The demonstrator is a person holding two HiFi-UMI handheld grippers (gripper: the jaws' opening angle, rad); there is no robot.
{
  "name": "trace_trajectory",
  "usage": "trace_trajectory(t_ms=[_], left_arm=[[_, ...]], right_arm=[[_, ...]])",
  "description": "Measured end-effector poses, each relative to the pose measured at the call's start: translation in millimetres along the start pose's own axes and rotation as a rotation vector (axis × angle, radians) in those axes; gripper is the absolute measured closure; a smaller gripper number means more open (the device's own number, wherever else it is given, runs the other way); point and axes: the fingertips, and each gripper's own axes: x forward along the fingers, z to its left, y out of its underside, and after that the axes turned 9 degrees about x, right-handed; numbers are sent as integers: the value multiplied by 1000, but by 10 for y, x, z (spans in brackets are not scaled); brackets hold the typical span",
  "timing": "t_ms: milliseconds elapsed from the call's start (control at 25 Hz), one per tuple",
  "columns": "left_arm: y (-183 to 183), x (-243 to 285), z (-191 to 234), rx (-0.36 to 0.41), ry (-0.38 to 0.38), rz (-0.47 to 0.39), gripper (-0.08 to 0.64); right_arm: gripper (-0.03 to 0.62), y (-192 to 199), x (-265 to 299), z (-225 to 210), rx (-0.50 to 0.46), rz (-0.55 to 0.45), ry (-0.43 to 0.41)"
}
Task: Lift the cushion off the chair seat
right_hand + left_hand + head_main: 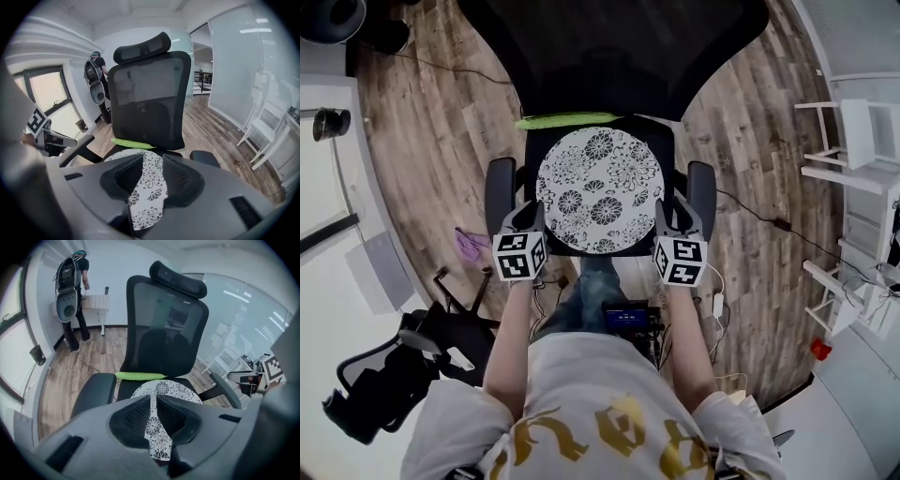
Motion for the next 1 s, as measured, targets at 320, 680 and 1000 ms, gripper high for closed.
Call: trace_trajectory(t_ms=[320, 680, 1000], left_arm=[[292, 358, 23, -41, 4, 84, 510], [641, 672, 152, -58, -21, 155, 472], [985, 1020, 319, -67, -56, 220, 466]], right_arm=[[471, 282, 414, -58, -13, 90, -17], [469, 586, 766, -97, -22, 157, -20], [469, 938, 1168, -245, -51, 213, 3]])
